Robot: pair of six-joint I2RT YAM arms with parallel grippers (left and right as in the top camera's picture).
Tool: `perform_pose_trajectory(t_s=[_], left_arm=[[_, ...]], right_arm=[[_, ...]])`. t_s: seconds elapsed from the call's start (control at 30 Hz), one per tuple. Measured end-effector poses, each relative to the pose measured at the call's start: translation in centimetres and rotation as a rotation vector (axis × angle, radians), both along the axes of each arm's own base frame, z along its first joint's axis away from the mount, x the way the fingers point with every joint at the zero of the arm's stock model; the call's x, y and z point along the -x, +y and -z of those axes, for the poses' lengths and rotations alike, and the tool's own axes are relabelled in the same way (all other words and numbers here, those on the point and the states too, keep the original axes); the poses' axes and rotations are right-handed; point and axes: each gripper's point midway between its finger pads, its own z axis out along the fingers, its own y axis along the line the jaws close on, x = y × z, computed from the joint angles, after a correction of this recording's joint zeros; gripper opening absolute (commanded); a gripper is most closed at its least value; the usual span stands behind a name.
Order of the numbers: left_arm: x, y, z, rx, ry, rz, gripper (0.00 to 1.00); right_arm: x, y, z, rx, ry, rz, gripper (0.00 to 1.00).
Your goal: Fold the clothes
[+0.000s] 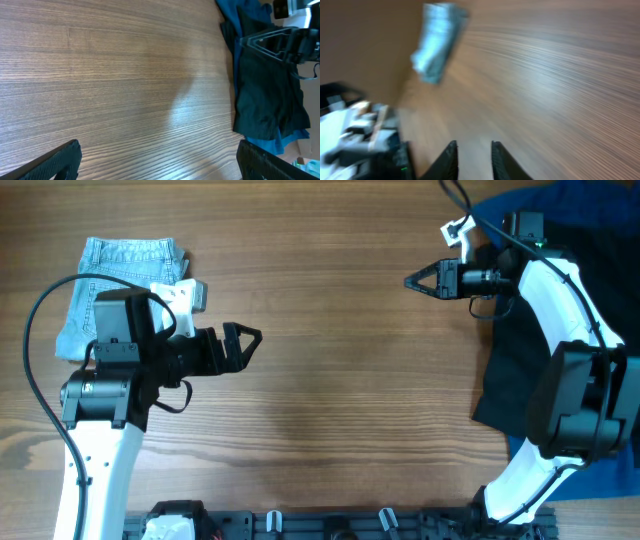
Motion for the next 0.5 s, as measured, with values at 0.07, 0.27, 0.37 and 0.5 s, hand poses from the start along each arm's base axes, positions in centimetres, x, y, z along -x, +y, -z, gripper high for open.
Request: perform_pose_trajectory(t_s=[0.07, 0.27, 0.37, 0.5], left_arm=[[0.0, 0.0, 0.0, 0.000, 0.000, 0.000, 1.00], [0.0, 0.0, 0.0, 0.000, 0.002, 0.000, 1.00], [0.0, 0.0, 0.0, 0.000, 0.002, 0.000, 1.00], [0.0, 0.0, 0.0, 0.000, 0.002, 0.000, 1.00]], right_arm=[[0.7, 0.6, -1.1, -0.073, -0.018, -0.038, 0.04], [2.5, 1.3, -2.4, -0.162, 0.004, -0.083, 0.04], [3.4, 1.7, -3.6, -0.243, 0.042, -0.090, 0.04], [3.4, 2.0, -5.7, -0.386, 0.174, -0.055, 0.04]])
